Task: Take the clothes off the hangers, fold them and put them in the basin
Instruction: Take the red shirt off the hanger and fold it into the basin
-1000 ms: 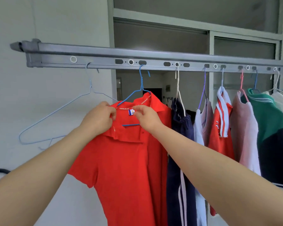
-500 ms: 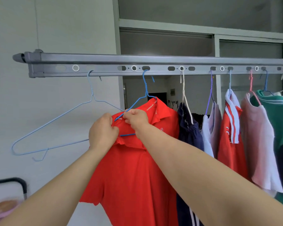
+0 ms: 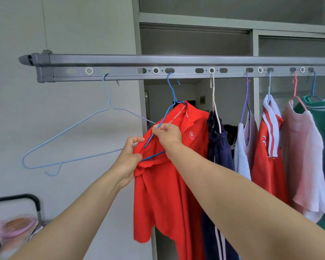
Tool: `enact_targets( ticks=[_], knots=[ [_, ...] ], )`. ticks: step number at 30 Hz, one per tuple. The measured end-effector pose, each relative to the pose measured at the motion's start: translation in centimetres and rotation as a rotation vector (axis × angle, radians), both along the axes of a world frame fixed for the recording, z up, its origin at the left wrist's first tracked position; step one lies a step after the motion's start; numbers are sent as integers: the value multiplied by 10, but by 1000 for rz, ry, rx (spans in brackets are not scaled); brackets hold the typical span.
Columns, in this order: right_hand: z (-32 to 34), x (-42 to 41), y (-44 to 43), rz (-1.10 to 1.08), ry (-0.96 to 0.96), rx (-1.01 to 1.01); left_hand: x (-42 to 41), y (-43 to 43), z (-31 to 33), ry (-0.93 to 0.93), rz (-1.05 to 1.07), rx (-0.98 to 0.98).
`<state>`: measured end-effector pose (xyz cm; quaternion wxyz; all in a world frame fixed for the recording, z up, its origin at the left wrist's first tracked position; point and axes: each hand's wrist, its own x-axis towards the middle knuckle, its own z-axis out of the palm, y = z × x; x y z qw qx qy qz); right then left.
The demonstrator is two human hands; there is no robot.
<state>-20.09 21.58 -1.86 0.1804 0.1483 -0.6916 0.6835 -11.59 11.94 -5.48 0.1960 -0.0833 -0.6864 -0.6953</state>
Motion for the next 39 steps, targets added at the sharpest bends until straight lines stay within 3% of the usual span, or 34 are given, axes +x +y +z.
enact_targets(
  ticks=[8,14,20,22,27,32,36,39],
  knots=[
    [2,6,18,5,-3,-5,0,-15,-22,-49,37,231],
    [3,19,20,153,-14,-175,-4,2,-40,-34,38,64],
    [8,38,23,324,-41,-323,-16,12,-48,-62,97,103],
    [10,41,27,292,-40,-250,-23,17,-48,-70,105,122],
    [-10,32,50,-76,133,163,-39,34,-51,-96,159,120],
    [-44,16,79,-107,27,329,-51,48,-74,-146,144,-41],
    [-72,12,89,-335,130,586,-51,54,-92,-191,133,-157],
    [-88,21,86,-376,160,592,-46,54,-95,-193,91,-246]
  ],
)
